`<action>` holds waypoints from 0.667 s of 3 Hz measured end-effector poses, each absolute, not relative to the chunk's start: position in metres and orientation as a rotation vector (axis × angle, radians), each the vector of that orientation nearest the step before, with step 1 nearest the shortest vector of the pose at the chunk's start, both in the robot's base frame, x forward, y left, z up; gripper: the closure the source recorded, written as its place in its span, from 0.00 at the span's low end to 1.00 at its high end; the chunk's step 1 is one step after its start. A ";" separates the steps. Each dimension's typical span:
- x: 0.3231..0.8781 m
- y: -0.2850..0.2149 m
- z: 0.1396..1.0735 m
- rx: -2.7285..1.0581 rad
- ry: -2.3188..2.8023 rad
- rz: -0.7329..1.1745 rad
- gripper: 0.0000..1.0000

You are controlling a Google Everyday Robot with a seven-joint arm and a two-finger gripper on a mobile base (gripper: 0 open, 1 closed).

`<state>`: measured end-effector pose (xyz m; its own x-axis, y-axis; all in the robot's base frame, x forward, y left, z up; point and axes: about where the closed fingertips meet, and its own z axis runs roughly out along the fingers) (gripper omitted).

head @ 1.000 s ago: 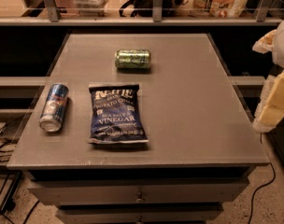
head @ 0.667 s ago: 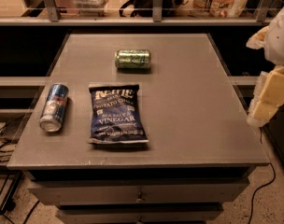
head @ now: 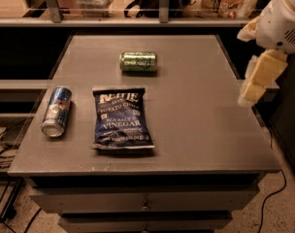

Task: Place green can upright

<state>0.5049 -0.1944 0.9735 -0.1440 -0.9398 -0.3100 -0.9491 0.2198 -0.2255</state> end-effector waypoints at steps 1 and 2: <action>0.533 -0.176 0.980 -1.755 2.072 0.088 0.00; 0.554 -0.162 0.993 -1.745 2.023 0.104 0.00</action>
Offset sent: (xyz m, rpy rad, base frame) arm 0.0269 0.0176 0.0060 0.0444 -0.0025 0.0297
